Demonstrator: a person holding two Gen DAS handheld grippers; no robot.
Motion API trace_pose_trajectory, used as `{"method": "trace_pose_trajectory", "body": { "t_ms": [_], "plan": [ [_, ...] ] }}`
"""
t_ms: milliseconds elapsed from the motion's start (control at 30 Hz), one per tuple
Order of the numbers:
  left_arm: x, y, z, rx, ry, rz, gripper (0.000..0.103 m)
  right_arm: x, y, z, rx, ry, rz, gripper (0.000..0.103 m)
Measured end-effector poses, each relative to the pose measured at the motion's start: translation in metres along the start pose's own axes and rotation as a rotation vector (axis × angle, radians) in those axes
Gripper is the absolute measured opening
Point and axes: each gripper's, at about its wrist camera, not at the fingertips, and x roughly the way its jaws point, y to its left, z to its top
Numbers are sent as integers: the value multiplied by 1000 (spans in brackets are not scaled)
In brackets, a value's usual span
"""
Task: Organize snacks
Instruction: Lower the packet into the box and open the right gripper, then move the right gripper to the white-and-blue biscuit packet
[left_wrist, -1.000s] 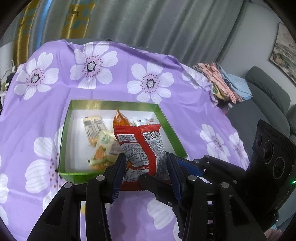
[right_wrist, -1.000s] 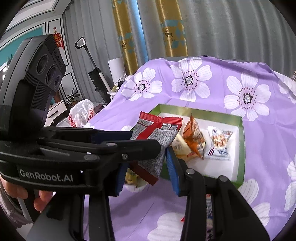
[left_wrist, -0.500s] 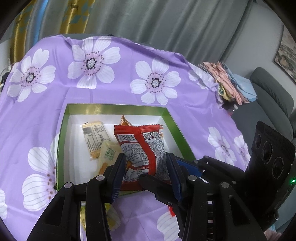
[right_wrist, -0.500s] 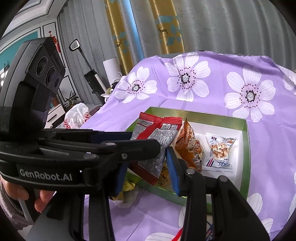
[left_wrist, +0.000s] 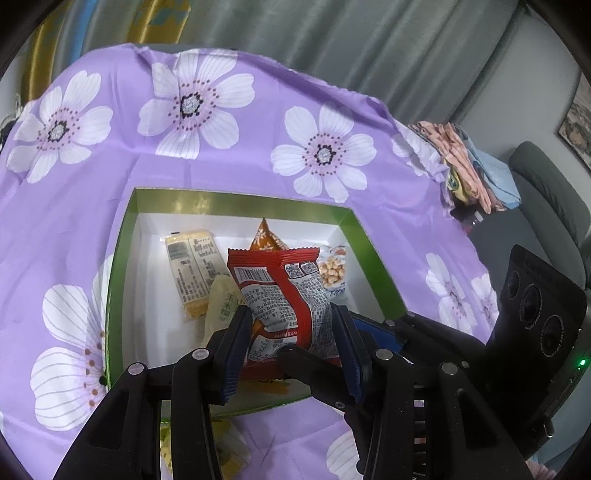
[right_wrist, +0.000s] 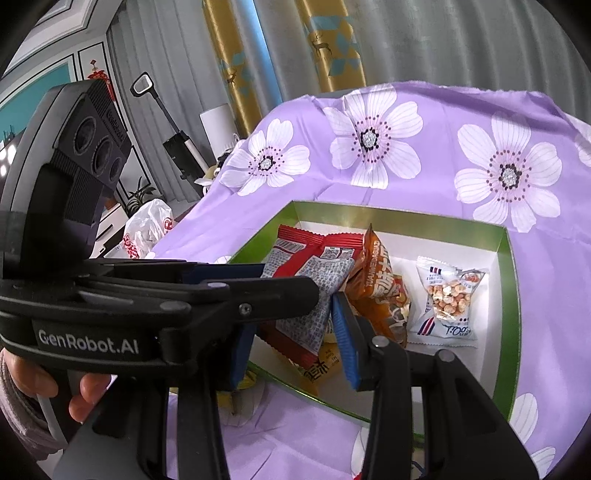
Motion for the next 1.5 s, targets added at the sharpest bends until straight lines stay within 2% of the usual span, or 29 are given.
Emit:
{"method": "trace_pose_trajectory", "body": {
  "t_ms": [333,633,800,900,933,967,1200,1300,1400,1500],
  "plan": [
    [12,6,2,-23,32,10,46,11,-3,-1,5,39,-6,43],
    [19,10,2,-40,61,57,46,21,-3,0,25,82,-6,45],
    [19,12,2,-55,67,70,46,21,-3,1,31,86,6,53],
    [16,12,1,-57,57,86,59,18,-2,1,29,76,2,56],
    [15,12,1,-57,53,90,70,16,-2,2,29,72,-3,58],
    [13,12,1,-55,48,94,76,14,-2,2,31,64,-9,62],
    [-4,5,2,-31,-2,142,78,-6,-3,1,41,25,-24,73],
    [-15,-1,0,-10,-33,179,89,-17,-1,1,39,5,-36,78],
    [-26,-7,-2,6,-68,205,91,-29,3,0,28,-12,-47,81],
    [-40,-11,-6,17,-102,226,94,-43,9,-2,16,-32,-80,91]
  ]
}}
